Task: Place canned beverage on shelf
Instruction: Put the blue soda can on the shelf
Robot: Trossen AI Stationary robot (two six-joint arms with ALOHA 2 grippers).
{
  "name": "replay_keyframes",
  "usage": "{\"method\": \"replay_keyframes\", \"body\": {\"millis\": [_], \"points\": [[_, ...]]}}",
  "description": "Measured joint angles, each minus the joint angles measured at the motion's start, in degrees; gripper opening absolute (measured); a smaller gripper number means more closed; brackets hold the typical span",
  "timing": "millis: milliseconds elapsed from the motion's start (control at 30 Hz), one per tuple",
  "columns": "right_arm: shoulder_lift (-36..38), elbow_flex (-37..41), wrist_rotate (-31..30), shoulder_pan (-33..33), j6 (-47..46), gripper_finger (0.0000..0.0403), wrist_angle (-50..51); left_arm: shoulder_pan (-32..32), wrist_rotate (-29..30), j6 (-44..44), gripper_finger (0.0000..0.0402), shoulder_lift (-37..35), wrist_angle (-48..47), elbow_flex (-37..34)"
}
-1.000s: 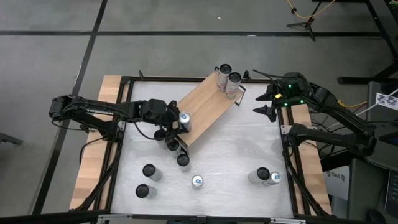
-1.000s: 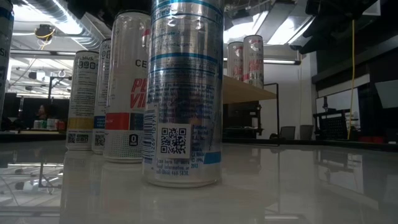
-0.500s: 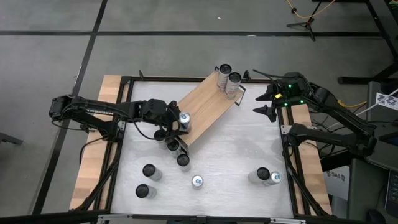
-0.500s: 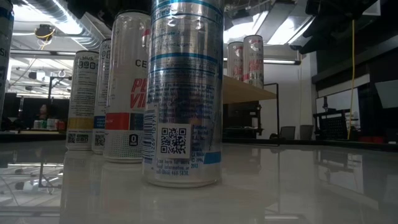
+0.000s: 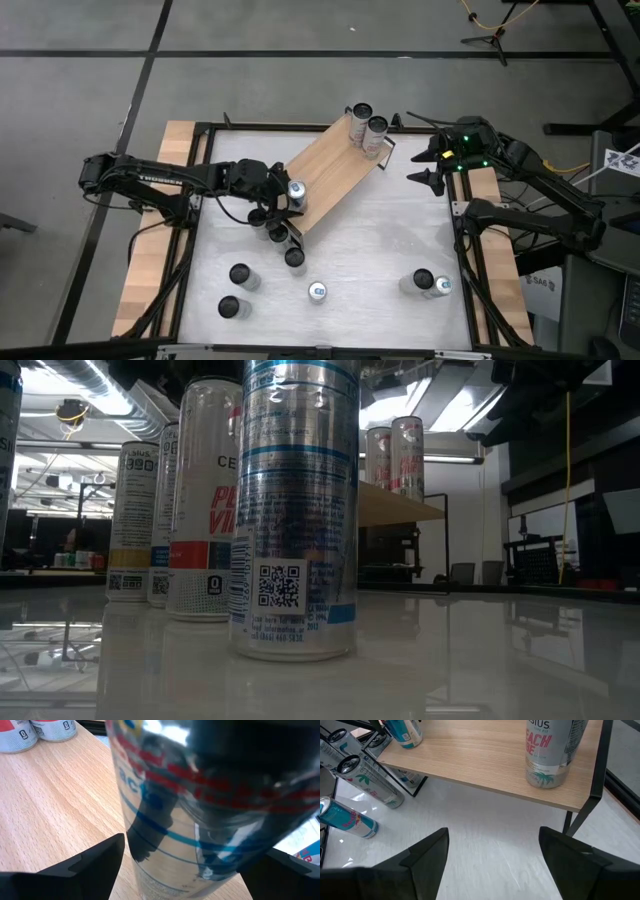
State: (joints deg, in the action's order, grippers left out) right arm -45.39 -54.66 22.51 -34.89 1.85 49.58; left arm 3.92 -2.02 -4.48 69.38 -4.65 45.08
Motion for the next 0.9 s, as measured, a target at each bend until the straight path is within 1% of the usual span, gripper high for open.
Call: {"method": "replay_keyframes", "body": {"millis": [133,333,733,900], "points": [[0.0,0.01,0.0,0.0,0.0,0.0305,0.0,-0.74,0.55,0.0,0.0344,0.02,0.14,0.0],[0.0,-0.01,0.01,0.0,0.0,0.0305,0.0,-2.84,4.6,0.09,0.0311,0.04,0.21,0.0],[0.0,0.0,0.0,0.0,0.0,0.0305,0.0,-3.32,4.54,0.1,0.022,0.09,1.34,0.0],[0.0,-0.01,0.0,0.0,0.0,0.0305,0.0,-2.84,4.44,0.06,0.0214,0.11,3.05,0.0]]}}
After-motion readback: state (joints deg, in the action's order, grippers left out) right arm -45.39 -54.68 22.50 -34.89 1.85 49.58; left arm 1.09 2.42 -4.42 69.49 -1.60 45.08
